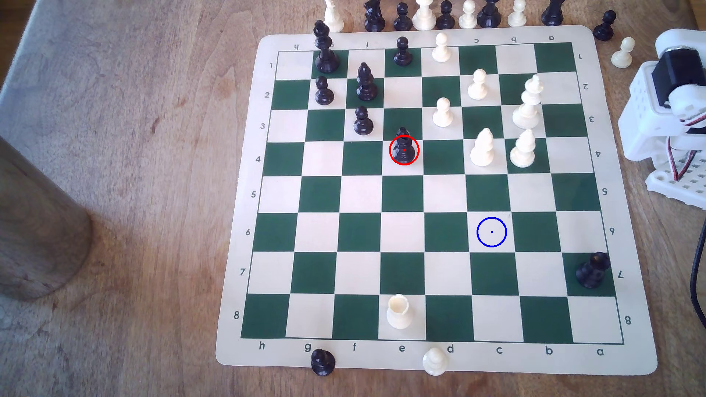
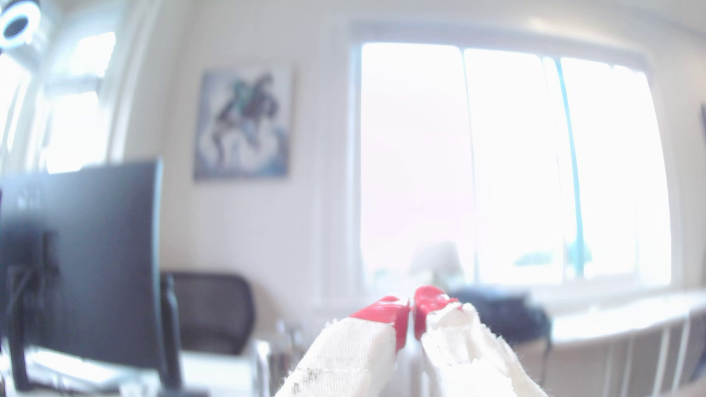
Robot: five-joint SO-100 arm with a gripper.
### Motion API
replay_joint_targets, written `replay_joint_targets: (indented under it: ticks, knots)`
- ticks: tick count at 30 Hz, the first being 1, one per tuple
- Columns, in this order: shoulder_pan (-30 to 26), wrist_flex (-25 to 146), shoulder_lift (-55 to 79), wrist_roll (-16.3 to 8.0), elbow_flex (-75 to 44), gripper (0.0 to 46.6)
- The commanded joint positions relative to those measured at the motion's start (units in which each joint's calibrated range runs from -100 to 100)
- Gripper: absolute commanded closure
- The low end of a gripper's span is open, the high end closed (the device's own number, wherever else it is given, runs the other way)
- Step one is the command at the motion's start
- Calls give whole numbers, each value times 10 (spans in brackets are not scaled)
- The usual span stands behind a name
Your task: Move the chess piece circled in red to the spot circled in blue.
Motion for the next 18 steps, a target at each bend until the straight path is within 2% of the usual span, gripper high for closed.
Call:
replay_joint_targets:
  ticks: [1,3,9,11,12,15,18]
  knots:
    - [3,193,-2,-2,-74,464]
    - [0,294,-2,-3,-79,464]
    - [-3,448,-2,-8,-113,464]
    - [-7,497,-2,-14,-123,426]
    - [-24,505,-3,-18,-118,424]
    - [-41,530,32,-18,-121,464]
    - [-26,531,112,-34,-137,454]
